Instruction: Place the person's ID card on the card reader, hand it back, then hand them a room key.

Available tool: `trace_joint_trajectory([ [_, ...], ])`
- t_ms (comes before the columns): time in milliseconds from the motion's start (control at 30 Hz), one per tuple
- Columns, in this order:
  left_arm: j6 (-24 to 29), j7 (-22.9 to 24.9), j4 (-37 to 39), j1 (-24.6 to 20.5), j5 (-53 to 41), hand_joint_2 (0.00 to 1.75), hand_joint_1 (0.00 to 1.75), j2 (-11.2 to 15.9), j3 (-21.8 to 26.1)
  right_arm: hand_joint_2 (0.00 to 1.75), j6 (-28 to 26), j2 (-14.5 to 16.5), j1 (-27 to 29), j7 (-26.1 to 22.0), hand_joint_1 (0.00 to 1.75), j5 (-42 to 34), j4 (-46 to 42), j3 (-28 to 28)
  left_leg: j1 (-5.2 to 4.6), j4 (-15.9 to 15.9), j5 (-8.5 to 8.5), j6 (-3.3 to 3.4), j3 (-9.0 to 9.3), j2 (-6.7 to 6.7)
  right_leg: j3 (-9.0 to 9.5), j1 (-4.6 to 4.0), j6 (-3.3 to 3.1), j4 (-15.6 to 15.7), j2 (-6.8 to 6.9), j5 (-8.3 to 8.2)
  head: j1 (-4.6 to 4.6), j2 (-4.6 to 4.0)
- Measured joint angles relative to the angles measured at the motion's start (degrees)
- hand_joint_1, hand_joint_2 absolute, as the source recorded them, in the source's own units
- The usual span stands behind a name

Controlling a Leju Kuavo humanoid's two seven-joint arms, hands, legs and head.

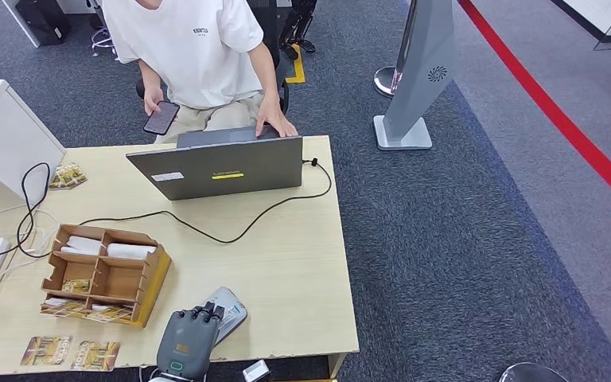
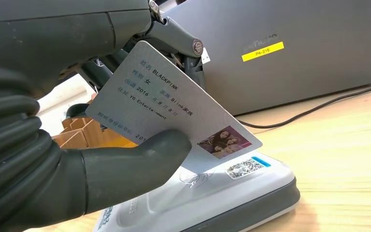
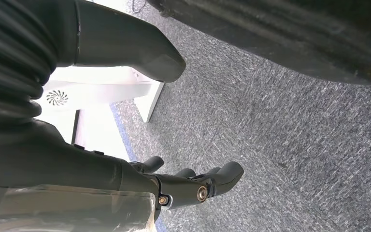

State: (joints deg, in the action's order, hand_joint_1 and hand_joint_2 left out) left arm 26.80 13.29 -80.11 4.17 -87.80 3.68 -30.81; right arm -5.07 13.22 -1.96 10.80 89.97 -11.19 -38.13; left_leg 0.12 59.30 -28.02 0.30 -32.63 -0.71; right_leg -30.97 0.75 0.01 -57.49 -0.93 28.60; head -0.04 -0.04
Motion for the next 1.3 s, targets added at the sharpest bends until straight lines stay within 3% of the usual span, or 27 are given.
trace_joint_trajectory([
  [200,1.22,2.82,-0.3,-0.32,-0.01,1.75,1.75,0.31,0.02,1.75,-0.07,-0.02,0.01,0.37,0.0,0.0,0.01,0.01,0.0,0.0,0.01,-0.02,0.0,0.0,-0.03,0.0,0.0,0.0,0.0,0.0,0.0,0.0],
  [400,4.64,10.01,-6.6,-6.27,-0.02,1.75,1.75,7.08,-0.2,1.75,-0.05,-0.02,0.03,0.31,0.0,-0.01,0.02,0.24,0.03,-0.01,0.17,-0.19,-0.03,-0.09,-0.09,-0.04,-0.11,-0.1,0.06,-0.07,-0.01,0.0],
  [600,0.44,5.99,-12.89,-12.65,-0.02,1.75,1.75,13.09,4.6,1.75,0.28,-0.04,0.06,-0.52,0.0,-0.08,0.02,1.13,0.03,-0.02,0.26,-0.33,-0.06,-0.06,-0.22,-0.04,-0.19,-0.25,0.0,-0.12,-0.02,0.0],
  [733,-0.54,0.82,-13.78,-13.98,-0.02,1.75,1.75,13.79,11.26,1.75,0.57,-0.04,0.06,-0.66,0.0,-0.28,0.02,1.19,0.03,-0.03,0.28,-0.36,-0.07,-0.04,-0.27,-0.04,-0.2,-0.27,-0.01,-0.12,-0.02,0.0],
  [867,-1.08,-1.2,-13.79,-14.81,-0.02,1.75,1.75,13.91,16.65,1.75,0.85,-0.04,0.04,-0.64,0.0,-0.38,0.02,1.2,0.03,-0.03,0.28,-0.36,-0.09,-0.03,-0.3,-0.04,-0.2,-0.28,-0.01,-0.12,-0.02,0.0],
  [1000,-2.22,0.25,-12.34,-17.11,-0.02,1.75,1.75,15.18,19.29,1.75,1.05,-0.06,0.0,-0.99,0.0,-0.38,0.02,1.21,0.04,-0.03,0.29,-0.37,-0.11,-0.04,-0.32,-0.04,-0.21,-0.3,0.0,-0.12,-0.01,0.0],
  [1100,-3.38,3.24,-8.72,-20.53,-0.02,1.75,1.75,17.77,19.49,1.75,1.27,-0.07,-0.04,-1.35,0.0,-0.36,0.02,1.26,0.05,-0.03,0.32,-0.43,-0.11,-0.04,-0.35,-0.04,-0.24,-0.33,-0.01,-0.15,-0.04,0.0],
  [1300,-4.24,4.47,-2.69,-25.41,-0.02,1.75,1.75,20.88,19.48,1.75,1.47,-0.09,-0.08,-1.37,0.0,-0.38,0.02,1.31,0.05,-0.03,0.37,-0.5,-0.13,-0.02,-0.39,-0.04,-0.27,-0.37,-0.04,-0.17,-0.06,0.0],
])
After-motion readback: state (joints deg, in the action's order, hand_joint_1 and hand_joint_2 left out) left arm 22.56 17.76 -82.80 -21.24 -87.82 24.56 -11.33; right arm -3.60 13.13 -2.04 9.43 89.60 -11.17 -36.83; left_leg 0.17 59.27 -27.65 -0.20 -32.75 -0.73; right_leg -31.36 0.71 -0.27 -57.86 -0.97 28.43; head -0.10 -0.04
